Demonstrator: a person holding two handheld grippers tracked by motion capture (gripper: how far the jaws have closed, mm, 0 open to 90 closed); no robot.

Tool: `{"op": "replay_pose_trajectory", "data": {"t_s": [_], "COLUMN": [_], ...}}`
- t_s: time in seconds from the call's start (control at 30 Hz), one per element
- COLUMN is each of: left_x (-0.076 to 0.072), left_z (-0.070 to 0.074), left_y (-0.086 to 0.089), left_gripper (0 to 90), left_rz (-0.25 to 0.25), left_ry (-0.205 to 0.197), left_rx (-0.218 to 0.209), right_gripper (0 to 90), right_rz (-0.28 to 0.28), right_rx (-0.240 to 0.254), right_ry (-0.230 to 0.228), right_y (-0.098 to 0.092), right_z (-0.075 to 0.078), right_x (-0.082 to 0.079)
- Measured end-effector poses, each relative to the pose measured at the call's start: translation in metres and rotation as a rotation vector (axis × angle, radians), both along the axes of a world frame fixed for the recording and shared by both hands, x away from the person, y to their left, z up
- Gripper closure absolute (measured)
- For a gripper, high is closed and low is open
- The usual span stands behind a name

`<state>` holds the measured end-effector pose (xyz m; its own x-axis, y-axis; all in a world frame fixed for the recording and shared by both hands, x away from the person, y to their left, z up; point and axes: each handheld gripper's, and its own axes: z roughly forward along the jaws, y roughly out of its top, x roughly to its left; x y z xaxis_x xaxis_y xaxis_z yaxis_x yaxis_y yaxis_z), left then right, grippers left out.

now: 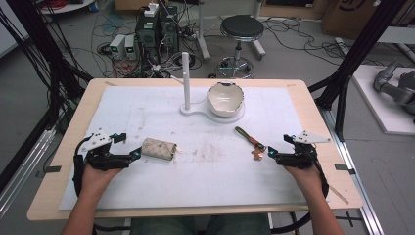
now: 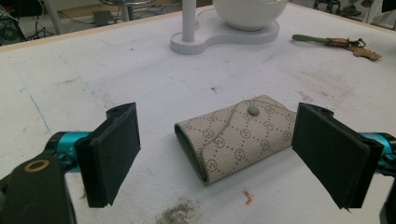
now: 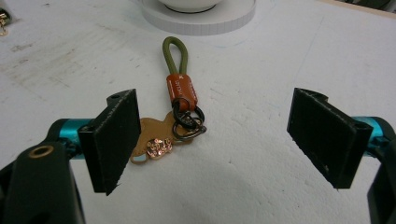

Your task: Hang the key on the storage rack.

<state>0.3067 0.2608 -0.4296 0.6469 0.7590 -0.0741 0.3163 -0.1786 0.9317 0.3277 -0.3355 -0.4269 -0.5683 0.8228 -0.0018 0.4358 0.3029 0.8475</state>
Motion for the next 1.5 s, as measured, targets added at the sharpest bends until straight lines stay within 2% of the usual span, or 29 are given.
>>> {"op": "replay_pose_trajectory", "data": {"t_s": [0.13, 0.27, 0.43, 0.67, 1.03, 1.3, 1.37, 1.4, 1.5], "left_x": [0.000, 0.000, 0.002, 0.003, -0.001, -0.001, -0.001, -0.001, -0.001], "left_z": [0.000, -0.002, -0.002, -0.002, -0.004, -0.003, -0.003, -0.003, -0.003], "left_y": [0.001, 0.004, 0.003, 0.002, 0.008, 0.008, 0.007, 0.007, 0.007], "left_gripper": [15.3, 15.5, 15.5, 15.5, 15.5, 15.5, 15.5, 15.5, 15.5], "left_rz": [0.007, 0.029, 0.018, 0.009, 0.019, 0.017, 0.015, 0.015, 0.013], "left_ry": [0.001, 0.023, 0.021, 0.020, 0.020, 0.018, 0.018, 0.019, 0.017], "left_rx": [0.004, 0.018, 0.007, 0.012, 0.014, 0.014, 0.016, 0.017, 0.018], "right_gripper": [17.6, 17.6, 17.6, 17.6, 17.8, 17.9, 18.9, 24.5, 24.5], "right_rz": [0.003, 0.005, 0.014, 0.018, 0.035, 0.058, 0.059, 0.071, 0.070], "right_rx": [0.003, -0.003, -0.012, -0.016, -0.056, -0.083, -0.081, -0.076, -0.086], "right_ry": [0.003, 0.008, -0.001, 0.003, 0.019, 0.064, 0.062, 0.062, 0.085], "right_y": [-0.001, 0.000, 0.003, 0.007, 0.022, 0.035, 0.037, 0.038, 0.040], "right_z": [-0.001, -0.001, 0.000, 0.000, 0.002, 0.004, 0.004, 0.001, -0.004], "right_x": [0.002, 0.003, 0.001, 0.001, 0.024, 0.040, 0.043, 0.047, 0.052]}}
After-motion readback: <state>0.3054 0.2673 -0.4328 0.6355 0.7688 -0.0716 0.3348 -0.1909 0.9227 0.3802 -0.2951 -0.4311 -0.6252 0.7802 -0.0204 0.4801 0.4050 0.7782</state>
